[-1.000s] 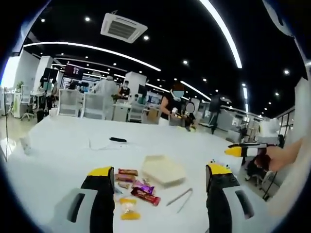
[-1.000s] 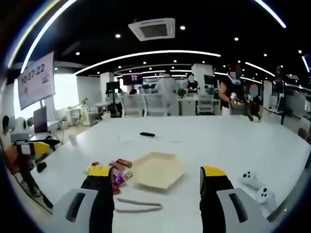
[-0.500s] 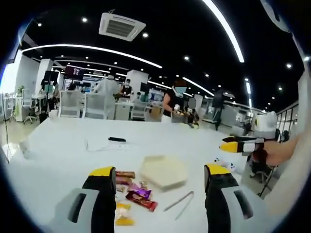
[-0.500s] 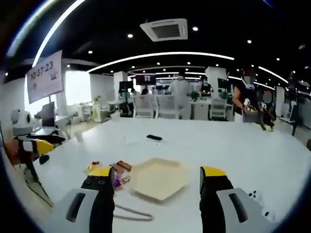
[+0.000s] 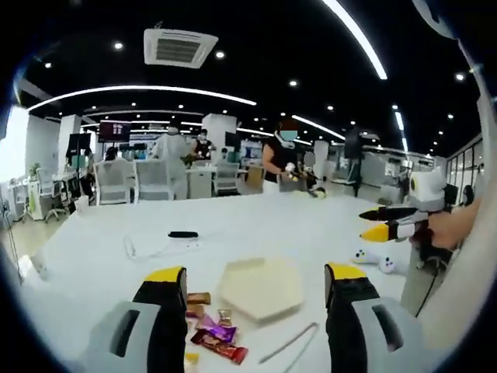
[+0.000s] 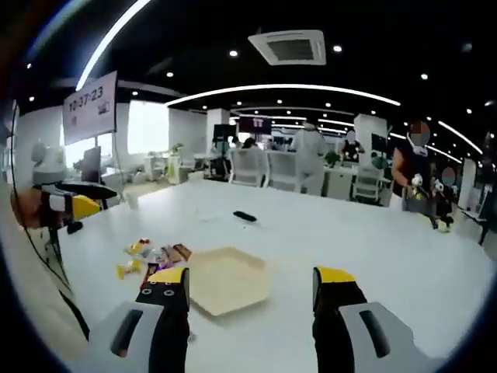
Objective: Place the target food into the container with the food tongs after gripping and lifting it, then release it inside without dropping or visibly crushing the food.
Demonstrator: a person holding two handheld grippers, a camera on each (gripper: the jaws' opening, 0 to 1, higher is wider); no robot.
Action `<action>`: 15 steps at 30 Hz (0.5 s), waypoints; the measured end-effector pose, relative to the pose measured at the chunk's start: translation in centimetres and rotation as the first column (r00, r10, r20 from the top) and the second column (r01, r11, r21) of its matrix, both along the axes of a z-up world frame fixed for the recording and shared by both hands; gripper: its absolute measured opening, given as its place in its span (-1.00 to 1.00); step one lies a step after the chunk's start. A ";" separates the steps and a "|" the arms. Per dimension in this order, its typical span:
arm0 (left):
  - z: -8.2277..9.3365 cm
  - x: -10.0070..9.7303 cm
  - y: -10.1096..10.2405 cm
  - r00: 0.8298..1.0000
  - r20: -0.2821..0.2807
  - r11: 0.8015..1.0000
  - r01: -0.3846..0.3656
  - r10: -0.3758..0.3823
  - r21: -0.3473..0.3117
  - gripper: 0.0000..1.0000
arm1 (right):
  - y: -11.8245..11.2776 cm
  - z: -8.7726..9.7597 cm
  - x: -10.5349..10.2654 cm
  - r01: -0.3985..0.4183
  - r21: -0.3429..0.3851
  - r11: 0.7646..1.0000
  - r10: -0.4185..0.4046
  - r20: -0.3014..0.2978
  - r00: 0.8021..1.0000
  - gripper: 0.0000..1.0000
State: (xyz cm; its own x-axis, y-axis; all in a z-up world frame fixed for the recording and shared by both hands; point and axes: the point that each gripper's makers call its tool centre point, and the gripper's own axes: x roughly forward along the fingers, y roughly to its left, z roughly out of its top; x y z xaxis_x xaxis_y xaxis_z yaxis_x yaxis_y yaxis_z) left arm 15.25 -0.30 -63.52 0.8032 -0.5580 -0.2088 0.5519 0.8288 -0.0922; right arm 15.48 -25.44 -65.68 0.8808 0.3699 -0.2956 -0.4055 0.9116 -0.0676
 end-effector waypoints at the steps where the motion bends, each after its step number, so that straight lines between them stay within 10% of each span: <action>1: 0.3 0.1 -0.1 1.000 0.002 1.000 0.000 0.000 0.001 0.41 | -0.1 0.1 0.1 0.000 0.012 1.000 0.000 -0.003 1.000 0.28; 7: -0.3 0.1 -0.3 1.000 -0.019 1.000 0.020 -0.020 0.006 0.39 | -1.0 2.5 1.4 0.079 0.050 0.996 -0.085 0.143 0.986 0.64; 15: -1.9 -0.4 1.8 0.996 -0.078 0.994 0.059 -0.053 0.088 0.40 | 1.2 0.9 1.6 0.097 0.086 0.992 -0.102 0.059 0.993 0.56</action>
State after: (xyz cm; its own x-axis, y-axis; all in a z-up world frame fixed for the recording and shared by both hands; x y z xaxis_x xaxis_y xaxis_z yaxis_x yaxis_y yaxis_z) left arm 14.87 1.55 -65.44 0.7512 -0.5780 -0.3188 0.5920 0.8035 -0.0617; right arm 17.06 -24.24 -64.76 0.9303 0.3004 -0.2103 -0.3098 0.9507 -0.0122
